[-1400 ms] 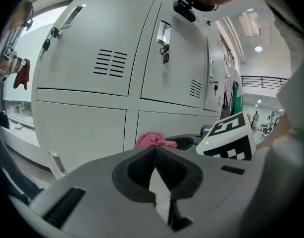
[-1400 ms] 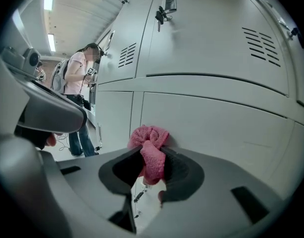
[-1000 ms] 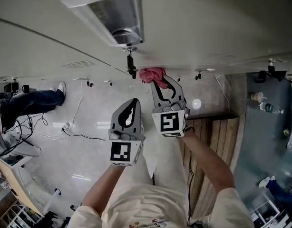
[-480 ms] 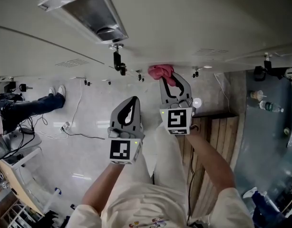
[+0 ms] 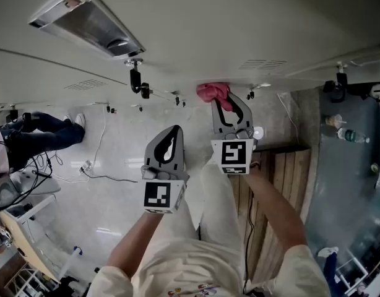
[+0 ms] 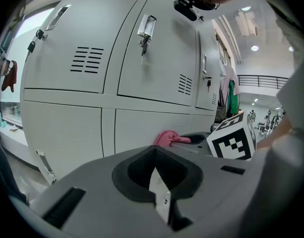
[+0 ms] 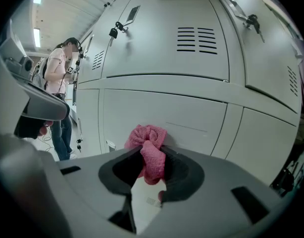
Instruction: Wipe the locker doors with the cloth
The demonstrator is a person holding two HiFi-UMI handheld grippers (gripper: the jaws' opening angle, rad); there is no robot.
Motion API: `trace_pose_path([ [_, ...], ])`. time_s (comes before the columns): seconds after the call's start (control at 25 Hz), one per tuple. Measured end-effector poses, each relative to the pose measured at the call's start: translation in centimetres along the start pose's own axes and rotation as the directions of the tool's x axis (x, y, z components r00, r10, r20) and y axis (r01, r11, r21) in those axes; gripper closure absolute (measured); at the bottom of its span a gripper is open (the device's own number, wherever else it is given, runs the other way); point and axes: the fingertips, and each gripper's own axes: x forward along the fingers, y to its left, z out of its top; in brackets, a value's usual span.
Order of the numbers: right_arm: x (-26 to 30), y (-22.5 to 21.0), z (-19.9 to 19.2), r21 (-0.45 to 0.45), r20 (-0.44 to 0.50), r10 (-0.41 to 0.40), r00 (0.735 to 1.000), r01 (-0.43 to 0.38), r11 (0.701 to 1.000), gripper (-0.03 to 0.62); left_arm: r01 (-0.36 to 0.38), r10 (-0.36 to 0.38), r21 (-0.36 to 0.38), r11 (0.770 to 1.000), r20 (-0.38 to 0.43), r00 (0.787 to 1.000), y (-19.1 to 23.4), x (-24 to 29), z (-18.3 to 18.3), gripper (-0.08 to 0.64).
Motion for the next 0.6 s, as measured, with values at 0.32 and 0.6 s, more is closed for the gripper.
trace_pose_path([
  [0.32,-0.8,-2.5,-0.8,0.009,-0.01,-0.041,0.999,0.041,0.999,0.485,0.017,-0.017,0.002,1.0,-0.011,1.0,-1.5,0.6,-0.2,0.554],
  [0.6,-1.3,-4.5,-1.8,0.024,-0.027,-0.077,0.997,0.077,0.997,0.485,0.028,-0.027,0.009,1.0,-0.006,1.0,-2.2,0.9,-0.2,0.554],
])
